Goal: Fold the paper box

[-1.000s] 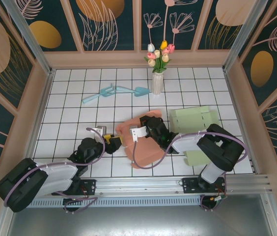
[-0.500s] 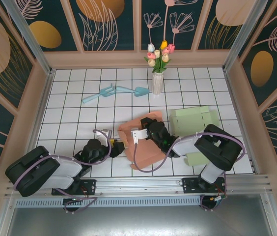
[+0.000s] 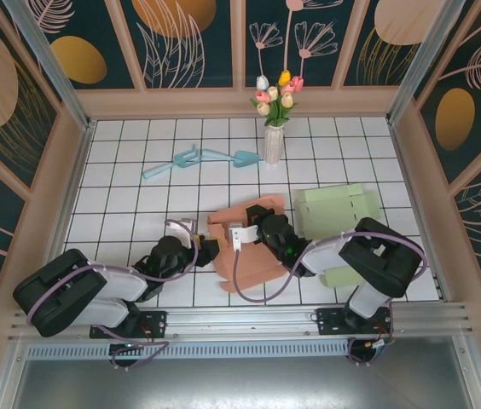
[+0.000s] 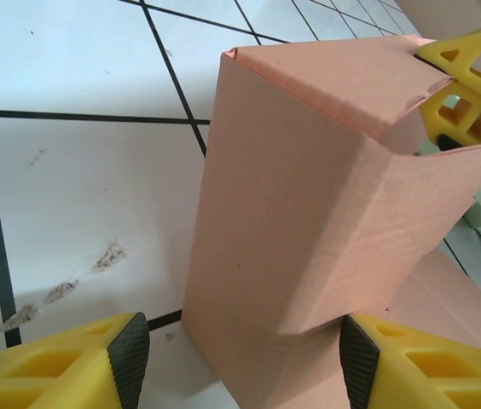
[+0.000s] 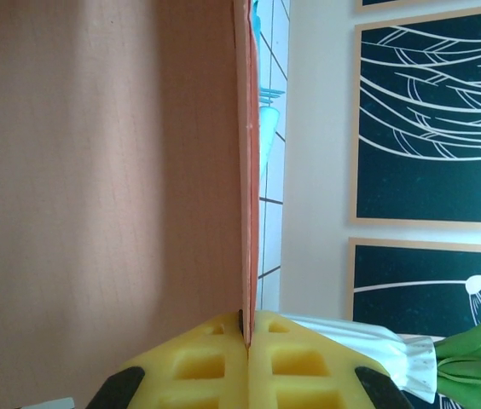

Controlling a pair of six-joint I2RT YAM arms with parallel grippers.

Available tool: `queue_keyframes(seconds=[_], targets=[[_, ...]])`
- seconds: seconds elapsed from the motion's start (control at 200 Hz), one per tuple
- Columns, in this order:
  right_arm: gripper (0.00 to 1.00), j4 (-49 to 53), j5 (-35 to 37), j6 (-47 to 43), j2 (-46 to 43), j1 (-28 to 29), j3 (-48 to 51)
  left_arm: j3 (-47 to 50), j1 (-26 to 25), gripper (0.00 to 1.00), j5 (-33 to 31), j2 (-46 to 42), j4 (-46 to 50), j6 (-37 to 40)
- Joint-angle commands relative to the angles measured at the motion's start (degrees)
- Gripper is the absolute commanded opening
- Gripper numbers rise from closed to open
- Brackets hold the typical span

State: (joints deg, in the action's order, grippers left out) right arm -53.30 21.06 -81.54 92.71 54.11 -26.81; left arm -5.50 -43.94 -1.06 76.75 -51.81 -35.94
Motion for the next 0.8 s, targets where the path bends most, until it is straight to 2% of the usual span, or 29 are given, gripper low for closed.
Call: queue_keyframes(seconds=[0.0,0.11,0.275,0.475,0.576,0.796], targets=[[0.00,2.7,-1.6,2.7,-2.1,1.3,1.2,-2.1,-0.2,0.63,-3.5,-0.7,1.5,2.2],[0.00,3.3,-1.5,3.2,-2.4,1.6,0.9,-3.6,-1.0,0.62,-3.0,0.7,1.4,3.0],[0.00,4.3,-1.3,4.2,-2.7,1.9,0.6,-6.8,-3.9,0.62,-8.4,4.1,3.0,4.1],[0.00,4.5,-1.4,5.0,-3.0,1.9,1.4,-8.4,-3.9,0.55,-14.5,7.3,3.4,5.7],[0.00,4.9,-1.8,5.6,-3.0,1.9,1.4,-9.0,-4.0,0.51,-15.6,8.7,2.6,6.6],[0.00,4.1,-0.7,7.4,-2.2,2.1,1.7,-10.0,-4.0,0.48,-20.1,12.9,0.0,6.3]])
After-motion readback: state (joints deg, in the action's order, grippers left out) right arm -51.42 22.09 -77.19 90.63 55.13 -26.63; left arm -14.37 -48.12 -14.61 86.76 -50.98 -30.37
